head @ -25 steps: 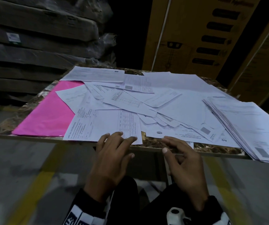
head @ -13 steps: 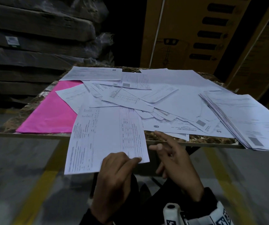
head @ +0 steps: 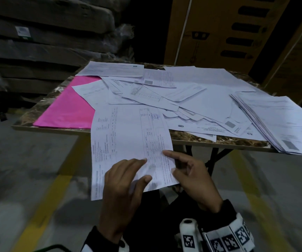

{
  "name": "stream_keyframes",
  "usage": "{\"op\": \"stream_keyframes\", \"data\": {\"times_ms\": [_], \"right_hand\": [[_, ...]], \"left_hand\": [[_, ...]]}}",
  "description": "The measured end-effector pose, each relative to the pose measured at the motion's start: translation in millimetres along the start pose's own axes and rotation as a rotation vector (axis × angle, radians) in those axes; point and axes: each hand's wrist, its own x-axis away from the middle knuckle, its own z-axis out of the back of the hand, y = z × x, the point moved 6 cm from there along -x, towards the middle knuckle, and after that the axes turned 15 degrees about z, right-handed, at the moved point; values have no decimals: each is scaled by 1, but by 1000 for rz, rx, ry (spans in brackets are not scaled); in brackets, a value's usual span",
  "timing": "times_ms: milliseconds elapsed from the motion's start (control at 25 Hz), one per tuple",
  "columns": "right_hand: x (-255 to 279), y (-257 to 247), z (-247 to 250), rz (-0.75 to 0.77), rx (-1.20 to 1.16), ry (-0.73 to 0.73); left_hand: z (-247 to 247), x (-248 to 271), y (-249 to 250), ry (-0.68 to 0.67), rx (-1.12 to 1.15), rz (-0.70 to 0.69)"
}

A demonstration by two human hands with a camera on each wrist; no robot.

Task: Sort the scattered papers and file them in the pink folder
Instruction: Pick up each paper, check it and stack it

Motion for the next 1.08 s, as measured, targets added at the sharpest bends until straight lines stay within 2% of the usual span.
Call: {"op": "stream_keyframes", "data": {"times_ms": [200, 360, 560, 720, 840, 920, 1080], "right_hand": [[16, -6, 15, 58, -8, 122], [31, -9, 35, 101, 117, 269], [42, -13, 56, 123, 154, 278], [49, -6, 73, 5, 13, 237], [53, -8, 79, -32, 21, 179], [52, -19, 84, -15, 33, 166], [43, -52, 94, 166, 23, 186]], "left_hand": [[4, -3, -26, 14, 23, 164], [-1, 1, -42, -32, 309, 441], [-12, 10, -28, -148, 528, 463], [-23, 16, -27, -294, 891, 625], [-26, 17, -19, -384, 855, 596], [-19, 14, -5, -394, 843, 559], [3, 1, 23, -333, 859, 442]]}}
